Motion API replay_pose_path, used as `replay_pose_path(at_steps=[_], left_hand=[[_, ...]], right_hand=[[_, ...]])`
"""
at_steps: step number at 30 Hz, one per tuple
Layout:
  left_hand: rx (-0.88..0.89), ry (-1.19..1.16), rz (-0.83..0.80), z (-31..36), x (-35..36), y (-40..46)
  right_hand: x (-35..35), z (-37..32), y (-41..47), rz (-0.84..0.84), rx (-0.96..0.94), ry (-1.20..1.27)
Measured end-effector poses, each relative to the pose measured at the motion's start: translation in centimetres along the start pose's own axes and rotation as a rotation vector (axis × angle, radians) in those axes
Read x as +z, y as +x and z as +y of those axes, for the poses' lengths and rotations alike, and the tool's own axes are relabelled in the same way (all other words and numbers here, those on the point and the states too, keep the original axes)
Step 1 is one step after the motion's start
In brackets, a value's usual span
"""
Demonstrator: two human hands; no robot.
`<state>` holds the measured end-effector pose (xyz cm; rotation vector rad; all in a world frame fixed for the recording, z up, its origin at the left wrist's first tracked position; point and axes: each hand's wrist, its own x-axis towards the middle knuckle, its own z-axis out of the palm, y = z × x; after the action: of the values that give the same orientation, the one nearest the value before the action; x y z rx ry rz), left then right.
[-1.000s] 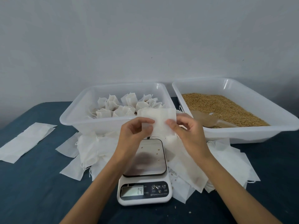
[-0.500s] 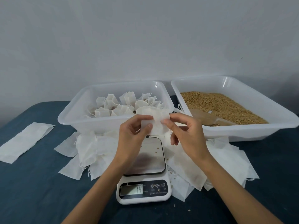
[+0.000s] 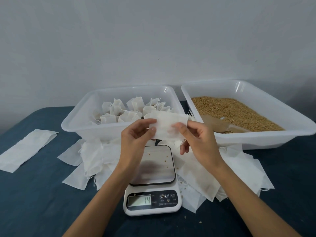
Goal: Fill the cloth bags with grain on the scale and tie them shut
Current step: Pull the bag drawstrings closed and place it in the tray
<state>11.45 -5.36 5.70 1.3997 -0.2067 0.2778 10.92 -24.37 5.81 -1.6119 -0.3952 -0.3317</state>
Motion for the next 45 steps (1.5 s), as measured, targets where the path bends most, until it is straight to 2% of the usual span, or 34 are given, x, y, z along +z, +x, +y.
replay_pose_path(at_steps=[3, 9, 15, 19, 25, 27, 29, 32, 34, 36, 41, 45], left_hand=[[-0.033, -0.034, 0.013, 0.1, -0.1, 0.0], [-0.053, -0.011, 0.013, 0.0, -0.2, -0.1], [-0.157, -0.144, -0.016, 0.1, -0.2, 0.0], [-0.156, -0.138, -0.022, 0.1, -0.2, 0.1], [-0.024, 0.018, 0.102, 0.3, -0.4, 0.2], [0.048, 0.13, 0.153, 0.6, -0.3, 0.0], [0.192, 0.288, 0.141, 1.0, 0.1, -0.6], [0.412, 0.566, -0.059, 1.1, 0.7, -1.5], [0.369, 0.666, -0.205, 0.7, 1.3, -2.0], [0.288, 0.667, -0.267, 0.0, 1.7, -2.2], [0.266, 0.632, -0.247, -0.5, 2.0, -2.2], [0.174, 0.49, -0.289, -0.4, 2.3, -2.5]], right_hand=[[-0.2, 0.0, 0.0, 0.029, 0.0, -0.022], [0.1, -0.3, -0.3, -0.022, -0.046, -0.111], [-0.3, -1.1, -0.6, 0.027, -0.234, -0.246], [-0.4, -1.1, -0.6, -0.032, -0.145, -0.222], [-1.6, -1.7, 0.2, -0.095, -0.031, -0.194], [-2.4, -2.1, 0.8, -0.165, -0.01, -0.234], [-3.0, -2.9, 1.4, -0.249, 0.007, -0.299], [-3.4, -4.3, 2.5, -0.336, 0.013, -0.431], [-3.3, -5.1, 3.3, -0.409, 0.05, -0.527], [-2.8, -6.1, 4.0, -0.533, 0.14, -0.601], [-1.3, -9.3, 5.4, -0.875, 0.427, -0.536], [-0.3, -11.4, 5.9, -0.974, 0.491, -0.616]])
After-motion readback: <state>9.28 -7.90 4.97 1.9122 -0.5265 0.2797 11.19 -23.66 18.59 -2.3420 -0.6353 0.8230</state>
